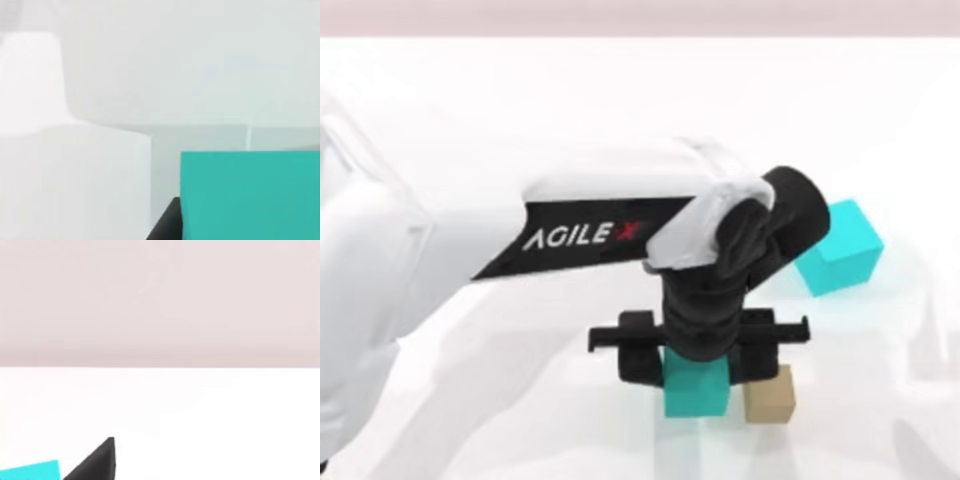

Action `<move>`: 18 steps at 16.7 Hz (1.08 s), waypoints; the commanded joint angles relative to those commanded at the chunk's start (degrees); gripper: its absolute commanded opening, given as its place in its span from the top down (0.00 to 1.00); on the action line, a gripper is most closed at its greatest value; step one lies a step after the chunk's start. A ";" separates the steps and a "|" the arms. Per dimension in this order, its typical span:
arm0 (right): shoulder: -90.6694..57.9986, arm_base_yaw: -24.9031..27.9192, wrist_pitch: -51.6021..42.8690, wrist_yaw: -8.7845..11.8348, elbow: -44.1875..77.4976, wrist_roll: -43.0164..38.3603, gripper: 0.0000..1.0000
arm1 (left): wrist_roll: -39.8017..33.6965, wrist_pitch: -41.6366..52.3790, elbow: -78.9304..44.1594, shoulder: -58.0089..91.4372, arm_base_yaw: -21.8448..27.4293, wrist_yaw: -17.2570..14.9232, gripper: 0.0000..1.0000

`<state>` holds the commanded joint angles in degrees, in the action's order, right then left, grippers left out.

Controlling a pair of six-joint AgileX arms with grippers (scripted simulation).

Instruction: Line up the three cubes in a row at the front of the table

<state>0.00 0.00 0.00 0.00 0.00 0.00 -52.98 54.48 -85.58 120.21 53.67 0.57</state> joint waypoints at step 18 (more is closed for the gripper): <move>0.00 0.00 0.00 0.00 0.00 0.00 0.00 | -0.05 -0.95 0.83 0.30 0.03 0.00 0.02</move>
<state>0.00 0.00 0.00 0.00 0.00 0.00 -53.03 53.53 -84.75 120.51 53.70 0.57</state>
